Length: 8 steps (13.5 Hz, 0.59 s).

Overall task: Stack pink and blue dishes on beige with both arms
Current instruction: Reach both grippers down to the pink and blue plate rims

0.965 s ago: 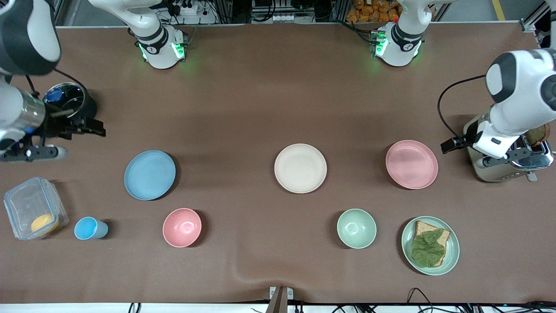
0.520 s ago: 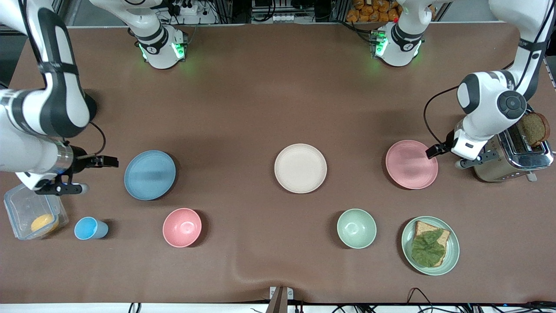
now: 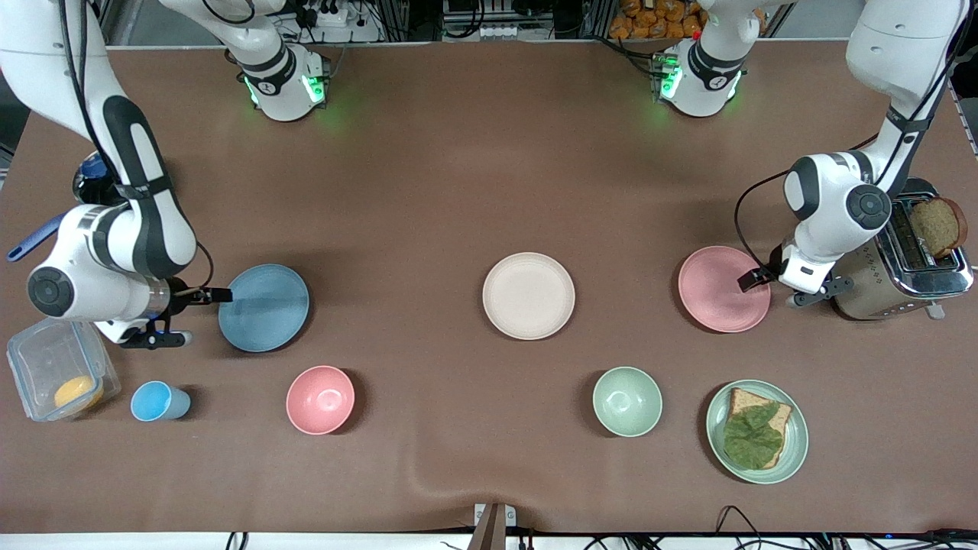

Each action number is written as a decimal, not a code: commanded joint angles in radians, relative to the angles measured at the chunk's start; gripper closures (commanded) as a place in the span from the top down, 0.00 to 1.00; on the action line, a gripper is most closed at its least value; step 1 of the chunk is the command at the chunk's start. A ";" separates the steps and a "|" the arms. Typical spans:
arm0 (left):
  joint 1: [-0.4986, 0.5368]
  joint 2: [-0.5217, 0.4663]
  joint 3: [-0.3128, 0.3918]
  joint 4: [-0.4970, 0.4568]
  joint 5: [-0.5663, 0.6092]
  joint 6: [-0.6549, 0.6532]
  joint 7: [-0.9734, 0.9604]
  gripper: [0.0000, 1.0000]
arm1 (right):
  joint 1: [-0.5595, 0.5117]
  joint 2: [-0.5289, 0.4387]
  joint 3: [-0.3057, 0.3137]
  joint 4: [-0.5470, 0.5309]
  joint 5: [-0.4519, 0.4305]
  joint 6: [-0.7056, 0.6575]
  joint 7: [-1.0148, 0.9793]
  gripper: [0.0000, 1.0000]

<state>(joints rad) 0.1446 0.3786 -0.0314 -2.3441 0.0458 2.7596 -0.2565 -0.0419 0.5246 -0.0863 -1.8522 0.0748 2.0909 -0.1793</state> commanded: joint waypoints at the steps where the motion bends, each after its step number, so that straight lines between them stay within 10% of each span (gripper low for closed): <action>1: 0.006 0.003 -0.005 0.003 -0.004 0.018 -0.013 0.46 | -0.010 0.038 0.008 0.008 0.030 0.029 -0.020 1.00; 5: 0.006 -0.009 -0.005 0.005 -0.004 0.017 -0.012 0.05 | -0.015 0.075 0.008 0.011 0.030 0.063 -0.020 1.00; 7: 0.012 -0.018 -0.007 0.005 -0.004 0.017 -0.012 0.00 | -0.015 0.101 0.008 0.011 0.030 0.077 -0.020 0.97; 8: 0.012 -0.023 -0.007 0.006 -0.004 0.017 -0.009 0.00 | -0.015 0.103 0.008 0.011 0.031 0.081 -0.022 0.53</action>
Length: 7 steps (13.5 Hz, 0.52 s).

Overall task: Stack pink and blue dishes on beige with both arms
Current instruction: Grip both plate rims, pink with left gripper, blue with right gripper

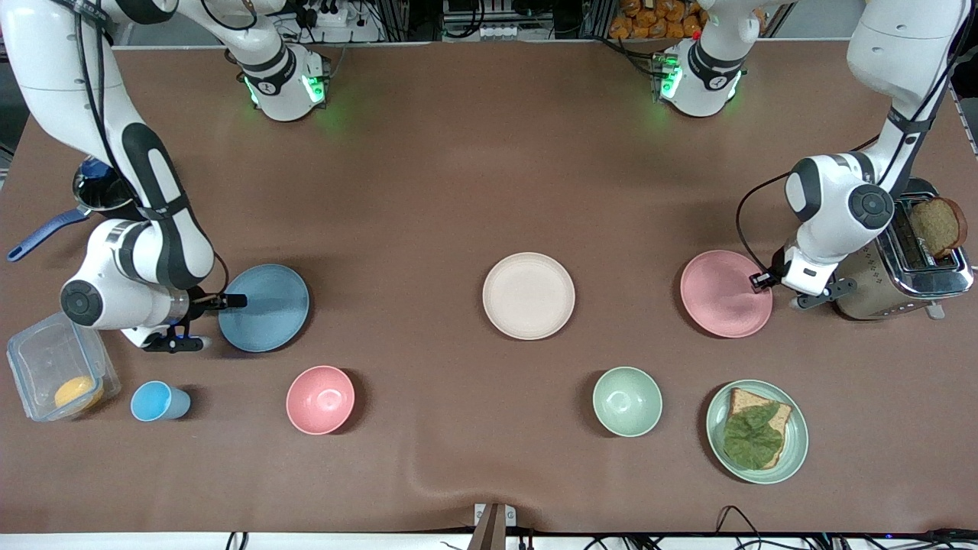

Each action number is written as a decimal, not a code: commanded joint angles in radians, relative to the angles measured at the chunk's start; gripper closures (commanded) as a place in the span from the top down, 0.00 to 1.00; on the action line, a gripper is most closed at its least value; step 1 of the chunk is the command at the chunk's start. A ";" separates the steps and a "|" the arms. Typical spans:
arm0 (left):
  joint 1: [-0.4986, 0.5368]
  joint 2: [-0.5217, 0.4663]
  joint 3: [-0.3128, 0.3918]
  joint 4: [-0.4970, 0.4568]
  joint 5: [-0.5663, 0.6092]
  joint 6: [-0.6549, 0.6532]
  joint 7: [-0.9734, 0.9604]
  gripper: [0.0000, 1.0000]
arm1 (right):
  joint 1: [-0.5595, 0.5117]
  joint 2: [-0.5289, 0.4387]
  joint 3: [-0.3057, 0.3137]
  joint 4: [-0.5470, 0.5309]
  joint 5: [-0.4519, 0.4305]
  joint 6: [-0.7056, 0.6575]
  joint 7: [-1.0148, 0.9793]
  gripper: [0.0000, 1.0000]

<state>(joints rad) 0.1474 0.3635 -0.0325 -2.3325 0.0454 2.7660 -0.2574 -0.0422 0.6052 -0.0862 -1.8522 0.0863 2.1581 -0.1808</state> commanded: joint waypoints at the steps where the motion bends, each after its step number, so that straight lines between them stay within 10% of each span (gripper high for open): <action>1: 0.009 -0.020 -0.007 -0.004 -0.004 0.011 -0.006 0.00 | -0.013 0.022 0.008 0.011 0.020 0.014 -0.022 0.23; 2: 0.008 -0.038 -0.015 -0.002 -0.004 0.004 -0.017 0.00 | -0.013 0.022 0.010 0.010 0.020 0.014 -0.028 0.00; 7: 0.006 -0.124 -0.191 0.118 -0.032 -0.236 -0.265 0.00 | -0.019 0.021 0.010 0.013 0.021 0.012 -0.147 0.00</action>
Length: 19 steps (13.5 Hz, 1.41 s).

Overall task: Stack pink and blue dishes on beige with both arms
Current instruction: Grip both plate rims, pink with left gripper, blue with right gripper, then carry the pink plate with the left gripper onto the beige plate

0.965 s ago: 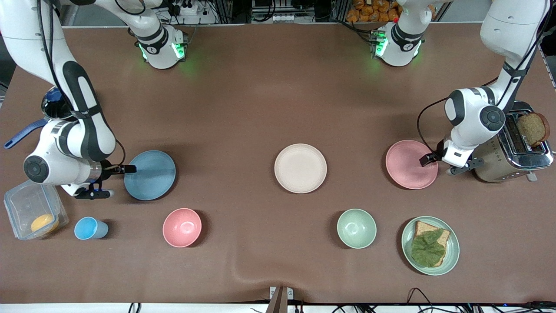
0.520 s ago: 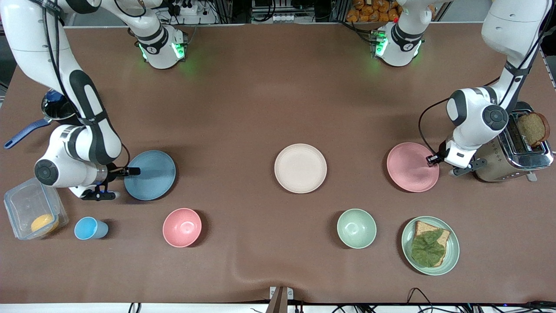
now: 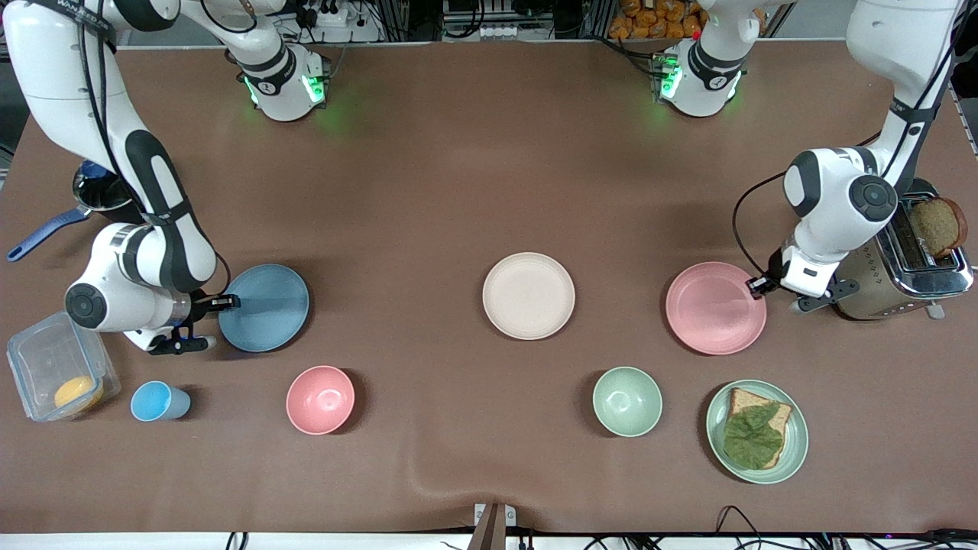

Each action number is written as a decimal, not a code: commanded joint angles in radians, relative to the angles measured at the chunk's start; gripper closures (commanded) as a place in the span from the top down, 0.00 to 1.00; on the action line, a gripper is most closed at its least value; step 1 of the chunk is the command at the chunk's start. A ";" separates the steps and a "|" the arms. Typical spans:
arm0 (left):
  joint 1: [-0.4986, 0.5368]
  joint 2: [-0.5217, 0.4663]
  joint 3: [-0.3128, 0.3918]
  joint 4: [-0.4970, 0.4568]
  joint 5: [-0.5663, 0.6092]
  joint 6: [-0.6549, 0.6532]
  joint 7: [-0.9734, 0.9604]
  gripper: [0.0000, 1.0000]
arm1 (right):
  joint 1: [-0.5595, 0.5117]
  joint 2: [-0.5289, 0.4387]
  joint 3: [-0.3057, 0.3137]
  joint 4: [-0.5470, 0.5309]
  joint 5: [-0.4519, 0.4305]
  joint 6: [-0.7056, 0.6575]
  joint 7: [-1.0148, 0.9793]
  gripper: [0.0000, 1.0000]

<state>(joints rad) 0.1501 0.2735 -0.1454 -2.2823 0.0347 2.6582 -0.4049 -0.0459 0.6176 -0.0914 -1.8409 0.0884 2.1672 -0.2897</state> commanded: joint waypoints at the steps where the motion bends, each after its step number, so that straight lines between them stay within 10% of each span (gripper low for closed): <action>1: -0.001 -0.031 -0.115 0.116 -0.021 -0.186 -0.199 0.00 | -0.015 0.008 0.015 0.002 0.019 0.003 -0.039 0.00; 19: -0.158 0.046 -0.235 0.294 -0.025 -0.304 -0.634 0.00 | 0.003 -0.082 0.028 0.239 0.017 -0.254 -0.283 0.00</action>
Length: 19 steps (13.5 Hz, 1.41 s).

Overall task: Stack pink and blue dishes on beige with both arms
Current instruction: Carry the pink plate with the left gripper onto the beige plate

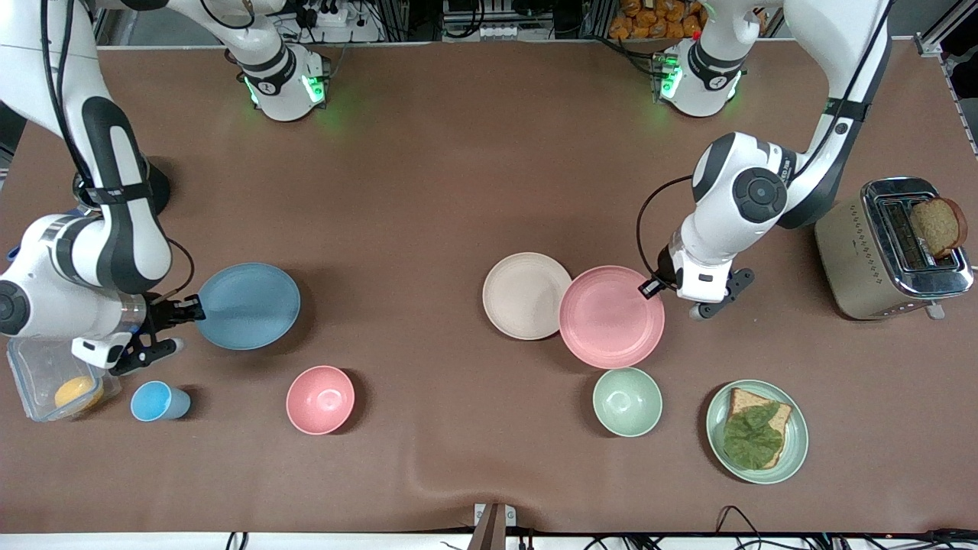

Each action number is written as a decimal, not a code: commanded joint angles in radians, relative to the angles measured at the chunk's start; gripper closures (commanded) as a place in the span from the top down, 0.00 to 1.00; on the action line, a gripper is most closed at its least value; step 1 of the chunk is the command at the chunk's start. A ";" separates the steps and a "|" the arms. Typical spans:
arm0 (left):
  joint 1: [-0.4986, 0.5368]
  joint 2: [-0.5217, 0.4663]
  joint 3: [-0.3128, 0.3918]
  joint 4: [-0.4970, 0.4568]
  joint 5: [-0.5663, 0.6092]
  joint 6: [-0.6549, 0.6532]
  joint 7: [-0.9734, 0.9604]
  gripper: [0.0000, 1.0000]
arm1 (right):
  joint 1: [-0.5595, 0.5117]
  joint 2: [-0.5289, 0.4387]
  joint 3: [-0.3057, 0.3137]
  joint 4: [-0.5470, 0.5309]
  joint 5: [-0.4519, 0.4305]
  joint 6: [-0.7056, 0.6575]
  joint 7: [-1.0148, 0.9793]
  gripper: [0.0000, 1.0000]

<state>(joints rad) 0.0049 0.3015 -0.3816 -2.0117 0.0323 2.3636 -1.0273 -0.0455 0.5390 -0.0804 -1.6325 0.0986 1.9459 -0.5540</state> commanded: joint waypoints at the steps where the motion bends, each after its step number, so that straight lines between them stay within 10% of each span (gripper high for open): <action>1: -0.019 0.018 0.001 0.024 -0.032 -0.007 -0.011 0.00 | 0.004 -0.004 0.025 0.042 0.009 -0.041 -0.014 0.00; 19: -0.069 0.071 0.001 0.039 -0.057 0.042 -0.013 0.00 | 0.029 0.006 0.057 0.042 0.073 -0.067 0.023 0.00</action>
<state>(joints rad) -0.0444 0.3665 -0.3822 -1.9880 -0.0042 2.3968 -1.0279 -0.0169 0.5420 -0.0238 -1.6001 0.1560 1.8926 -0.5403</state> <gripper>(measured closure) 0.947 0.947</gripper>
